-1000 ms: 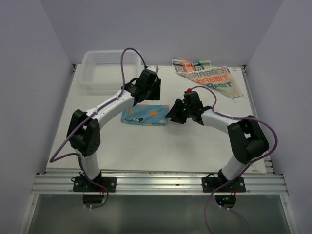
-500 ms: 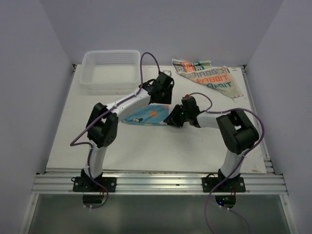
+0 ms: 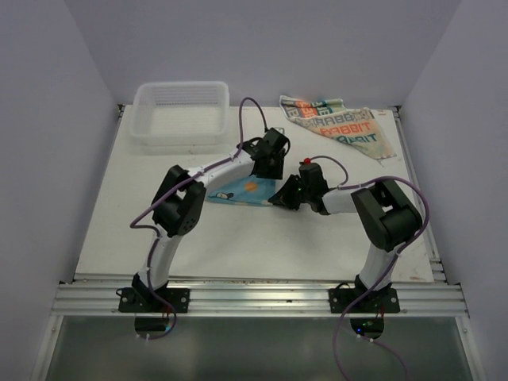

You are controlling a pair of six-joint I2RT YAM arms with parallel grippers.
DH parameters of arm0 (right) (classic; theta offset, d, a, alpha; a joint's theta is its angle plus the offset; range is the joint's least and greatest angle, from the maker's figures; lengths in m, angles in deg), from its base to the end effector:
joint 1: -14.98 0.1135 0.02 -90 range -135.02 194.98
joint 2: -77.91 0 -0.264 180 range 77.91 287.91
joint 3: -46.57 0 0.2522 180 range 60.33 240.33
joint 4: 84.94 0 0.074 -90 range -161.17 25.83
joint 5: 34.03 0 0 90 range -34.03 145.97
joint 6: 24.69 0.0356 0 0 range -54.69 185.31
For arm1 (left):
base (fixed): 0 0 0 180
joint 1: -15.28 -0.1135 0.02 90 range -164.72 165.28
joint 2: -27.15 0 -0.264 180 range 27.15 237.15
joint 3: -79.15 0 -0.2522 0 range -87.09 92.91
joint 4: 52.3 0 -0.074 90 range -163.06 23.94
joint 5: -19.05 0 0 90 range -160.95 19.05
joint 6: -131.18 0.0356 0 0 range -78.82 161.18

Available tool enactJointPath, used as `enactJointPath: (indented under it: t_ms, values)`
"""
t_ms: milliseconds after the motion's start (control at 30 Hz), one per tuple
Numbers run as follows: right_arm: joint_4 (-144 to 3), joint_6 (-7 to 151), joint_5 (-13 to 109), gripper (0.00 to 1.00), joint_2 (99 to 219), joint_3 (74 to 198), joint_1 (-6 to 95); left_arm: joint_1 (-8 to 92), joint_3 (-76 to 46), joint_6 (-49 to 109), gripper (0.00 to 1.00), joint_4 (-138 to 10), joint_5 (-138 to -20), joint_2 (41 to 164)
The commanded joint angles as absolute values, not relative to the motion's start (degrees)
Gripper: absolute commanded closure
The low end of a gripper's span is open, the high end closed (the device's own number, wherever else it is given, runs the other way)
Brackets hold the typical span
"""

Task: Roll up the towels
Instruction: Fold the towel, then roll the towel

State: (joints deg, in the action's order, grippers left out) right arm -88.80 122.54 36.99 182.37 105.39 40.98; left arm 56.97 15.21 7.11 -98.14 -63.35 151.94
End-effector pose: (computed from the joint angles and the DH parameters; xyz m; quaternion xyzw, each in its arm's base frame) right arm 0.3028 0.1606 0.1171 0.1775 0.8852 0.3801 0.2013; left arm 0.3640 -0.3179 0.2030 0.0430 0.9497 -0.1366 0.2784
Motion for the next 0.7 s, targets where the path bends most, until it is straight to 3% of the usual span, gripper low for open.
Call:
enactJointPath:
  t_ms: [0,433,667]
  values:
    - [-88.84,122.7,37.34,0.92,183.29,103.49,40.9,57.29,15.39,5.67,0.56,-95.77,-62.16,153.09]
    - [-84.9,119.11,37.6,0.96,181.27,104.19,40.9,58.26,18.28,6.64,0.63,-98.4,-56.27,159.86]
    - [-74.96,112.78,39.88,1.0,176.62,105.25,40.9,59.22,19.7,5.15,0.83,-103.68,-53.46,159.25]
